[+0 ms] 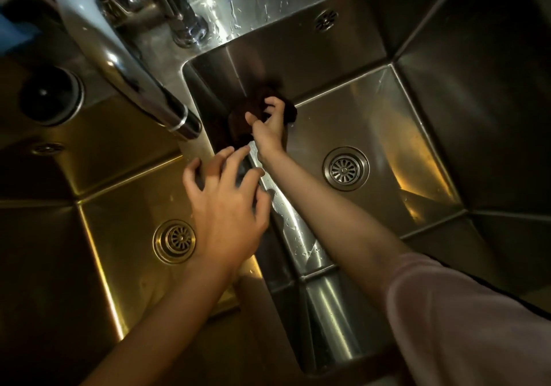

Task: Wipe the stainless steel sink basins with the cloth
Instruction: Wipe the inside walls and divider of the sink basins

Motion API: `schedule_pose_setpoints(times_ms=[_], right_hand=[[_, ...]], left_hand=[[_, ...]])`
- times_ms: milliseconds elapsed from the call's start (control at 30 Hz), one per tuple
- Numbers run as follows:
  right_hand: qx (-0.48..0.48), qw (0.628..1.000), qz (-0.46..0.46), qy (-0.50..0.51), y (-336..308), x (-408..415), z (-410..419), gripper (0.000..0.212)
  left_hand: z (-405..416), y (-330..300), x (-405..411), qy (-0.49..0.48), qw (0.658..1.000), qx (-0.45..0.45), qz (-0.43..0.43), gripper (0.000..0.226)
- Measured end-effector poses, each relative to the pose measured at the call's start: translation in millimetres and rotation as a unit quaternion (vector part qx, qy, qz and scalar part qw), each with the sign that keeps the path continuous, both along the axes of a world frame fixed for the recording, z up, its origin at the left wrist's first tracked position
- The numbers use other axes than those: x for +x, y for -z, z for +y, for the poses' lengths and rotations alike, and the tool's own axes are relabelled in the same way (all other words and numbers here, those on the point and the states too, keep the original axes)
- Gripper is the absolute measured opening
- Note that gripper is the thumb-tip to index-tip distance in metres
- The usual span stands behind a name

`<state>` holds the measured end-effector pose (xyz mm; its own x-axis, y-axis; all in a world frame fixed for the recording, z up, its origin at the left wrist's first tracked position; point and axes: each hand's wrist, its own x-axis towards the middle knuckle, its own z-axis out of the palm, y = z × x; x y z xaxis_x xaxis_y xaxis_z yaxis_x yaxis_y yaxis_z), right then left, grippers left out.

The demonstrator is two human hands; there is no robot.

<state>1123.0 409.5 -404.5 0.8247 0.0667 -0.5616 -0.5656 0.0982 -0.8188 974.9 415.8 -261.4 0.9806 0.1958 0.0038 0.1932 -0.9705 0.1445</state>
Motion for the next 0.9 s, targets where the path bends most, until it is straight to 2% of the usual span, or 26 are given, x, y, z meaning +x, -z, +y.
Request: schedule_pose_setpoints(times_ms=[167, 500, 700, 833, 900], right_hand=[[0.038, 0.998, -0.052, -0.005, -55.0, 2.9, -3.6, 0.045], [0.060, 0.996, -0.060, 0.029, -142.2, 1.1, -4.4, 0.045], [0.073, 0.993, -0.008, 0.087, -128.7, 4.7, 7.0, 0.044], [0.046, 0.988, 0.054, 0.134, -97.1, 14.1, 17.8, 0.041], [0.026, 0.988, 0.085, 0.126, -73.8, 18.2, 16.9, 0.042]], left_hand=[[0.6, -0.3, 0.1, -0.007, 1.000, 0.003, 0.002, 0.028], [-2.8, -2.8, -1.6, -0.007, 1.000, 0.005, -0.014, 0.031], [-3.9, -2.2, -1.4, -0.004, 1.000, 0.004, -0.010, 0.030], [-3.4, -2.8, -2.3, 0.002, 1.000, -0.004, -0.007, 0.027], [-3.3, -3.2, -2.2, 0.001, 1.000, -0.010, -0.007, 0.025]])
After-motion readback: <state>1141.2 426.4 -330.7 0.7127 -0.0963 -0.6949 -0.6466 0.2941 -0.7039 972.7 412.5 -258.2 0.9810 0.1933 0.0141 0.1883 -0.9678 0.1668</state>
